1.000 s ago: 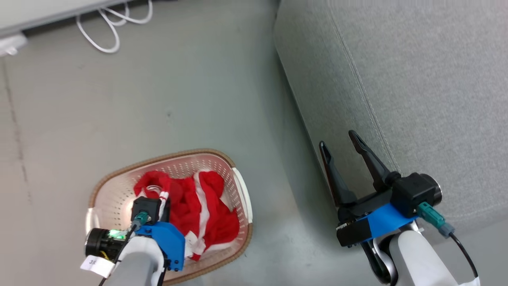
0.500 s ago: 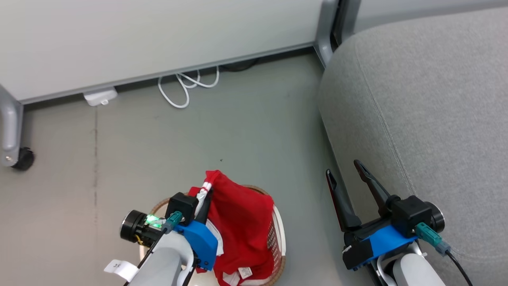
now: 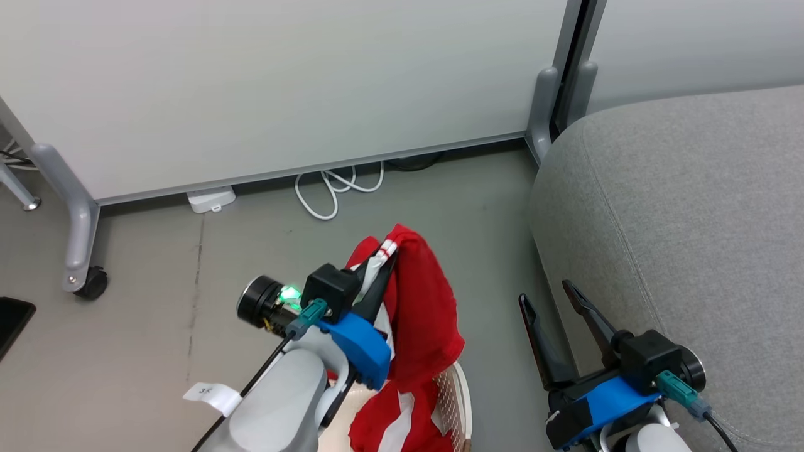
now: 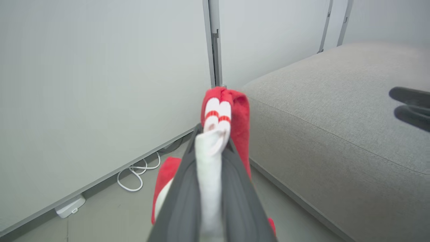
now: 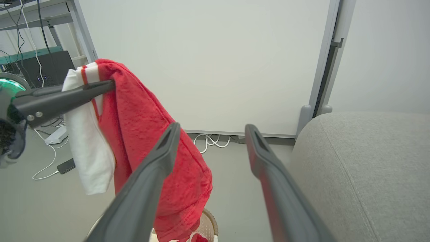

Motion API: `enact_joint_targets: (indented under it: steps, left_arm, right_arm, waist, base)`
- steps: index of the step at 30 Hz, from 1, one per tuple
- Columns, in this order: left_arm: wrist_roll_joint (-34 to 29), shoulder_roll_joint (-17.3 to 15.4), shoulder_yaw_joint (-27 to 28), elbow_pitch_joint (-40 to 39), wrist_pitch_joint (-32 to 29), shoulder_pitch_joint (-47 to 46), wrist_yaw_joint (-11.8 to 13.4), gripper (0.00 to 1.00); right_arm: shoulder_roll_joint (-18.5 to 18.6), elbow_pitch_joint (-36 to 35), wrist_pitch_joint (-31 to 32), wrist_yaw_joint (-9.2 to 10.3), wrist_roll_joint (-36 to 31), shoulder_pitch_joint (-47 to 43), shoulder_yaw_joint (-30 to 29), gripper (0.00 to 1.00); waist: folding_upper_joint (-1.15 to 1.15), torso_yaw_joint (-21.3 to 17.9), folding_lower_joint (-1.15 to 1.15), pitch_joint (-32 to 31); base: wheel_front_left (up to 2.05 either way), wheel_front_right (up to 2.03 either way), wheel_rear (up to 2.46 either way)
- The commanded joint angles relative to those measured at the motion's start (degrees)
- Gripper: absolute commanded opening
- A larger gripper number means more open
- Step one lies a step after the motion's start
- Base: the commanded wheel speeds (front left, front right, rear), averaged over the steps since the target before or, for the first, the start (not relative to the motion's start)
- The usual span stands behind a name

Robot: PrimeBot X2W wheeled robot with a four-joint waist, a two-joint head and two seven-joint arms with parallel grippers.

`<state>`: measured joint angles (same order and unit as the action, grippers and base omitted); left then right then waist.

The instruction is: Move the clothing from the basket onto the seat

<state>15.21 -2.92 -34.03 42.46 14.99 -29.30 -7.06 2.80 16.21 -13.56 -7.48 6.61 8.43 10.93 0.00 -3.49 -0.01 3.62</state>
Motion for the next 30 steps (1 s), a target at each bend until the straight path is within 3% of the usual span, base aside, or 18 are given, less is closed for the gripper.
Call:
enact_joint_targets:
  steps: [1,15,30]
  left_arm:
    - [0.8,0.0,-0.7,-1.2,0.3,-1.5,0.1,0.0]
    - [6.9,0.0,-5.2,-7.9,-3.2,-8.6,1.7,0.0]
    - [8.8,0.0,-7.0,-8.3,-4.1,-9.3,3.0,0.0]
  right_arm:
    - [0.2,-0.4,0.4,-0.03,0.2,-1.0,0.0,1.0]
    - [0.2,-1.7,1.7,-0.03,0.4,-2.1,0.4,1.0]
    - [0.2,-1.7,2.0,-0.03,0.8,-1.2,1.7,1.0]
  waist:
    - [0.0,0.3,0.01,-0.7]
    - [0.0,1.5,0.01,-2.8]
    - [0.0,1.4,0.01,-2.7]
  base:
    - [0.0,0.0,0.0]
    - [0.0,0.0,0.0]
    - [0.0,0.0,0.0]
